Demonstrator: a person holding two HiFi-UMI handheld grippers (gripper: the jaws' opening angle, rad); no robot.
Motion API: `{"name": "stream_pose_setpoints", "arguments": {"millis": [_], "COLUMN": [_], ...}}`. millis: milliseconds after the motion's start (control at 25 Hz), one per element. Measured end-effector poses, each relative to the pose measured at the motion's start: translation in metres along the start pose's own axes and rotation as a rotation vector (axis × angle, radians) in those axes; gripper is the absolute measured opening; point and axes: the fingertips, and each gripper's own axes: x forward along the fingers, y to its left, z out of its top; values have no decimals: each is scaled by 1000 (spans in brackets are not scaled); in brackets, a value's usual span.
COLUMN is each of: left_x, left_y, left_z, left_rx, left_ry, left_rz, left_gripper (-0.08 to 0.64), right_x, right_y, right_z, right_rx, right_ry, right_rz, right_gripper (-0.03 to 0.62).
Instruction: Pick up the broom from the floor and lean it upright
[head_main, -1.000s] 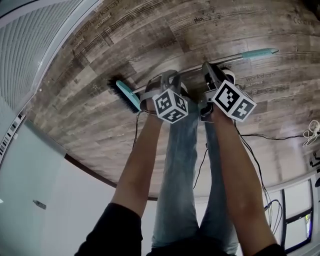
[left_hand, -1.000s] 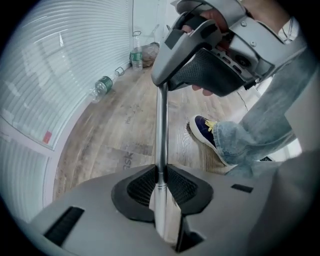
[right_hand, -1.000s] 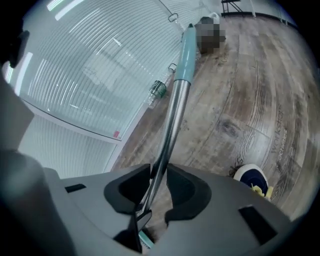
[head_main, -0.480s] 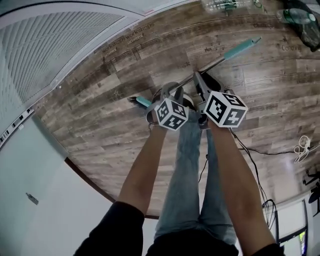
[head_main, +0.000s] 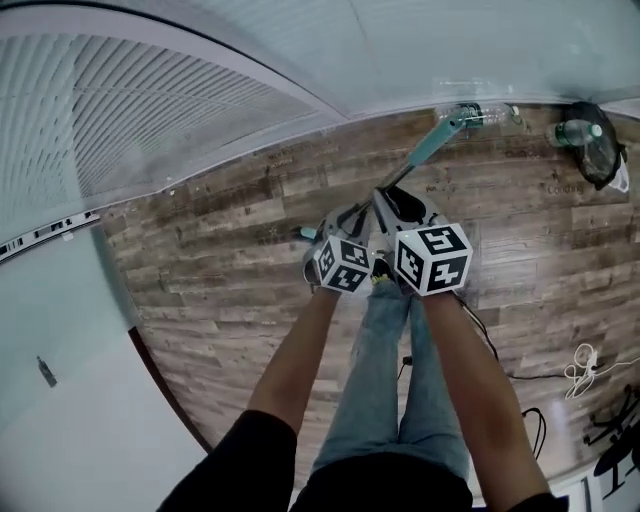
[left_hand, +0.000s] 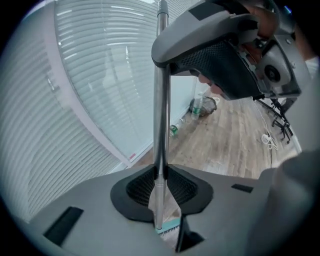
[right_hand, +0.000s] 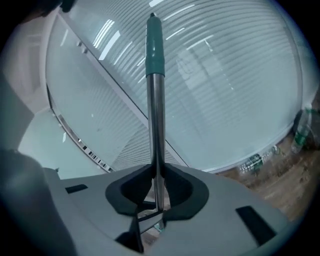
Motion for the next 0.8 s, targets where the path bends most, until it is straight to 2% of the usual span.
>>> {"name": "stream_pose_setpoints", "arguments": {"millis": [160,400,560,800], "left_x": [-26,-31,-28,-13], "left_y": [33,66,100,142], "left_z": [26,7,-12,-39], "left_rx": [-130,-262,-290,-292], "left_ry": [-91,-123,-96,-92], "left_rz": [60,52,29,8], "left_gripper": [86,86,86,86], "right_x": [11,49,86,136], "right_y": [50,95,118,132], "right_z": [41,35,30,17], "right_rx": [-216,-398,-456,-458], "right_ry": [12,141,201,300], "right_rz": [86,119,129,103], "right_gripper": [86,85,84,85]}}
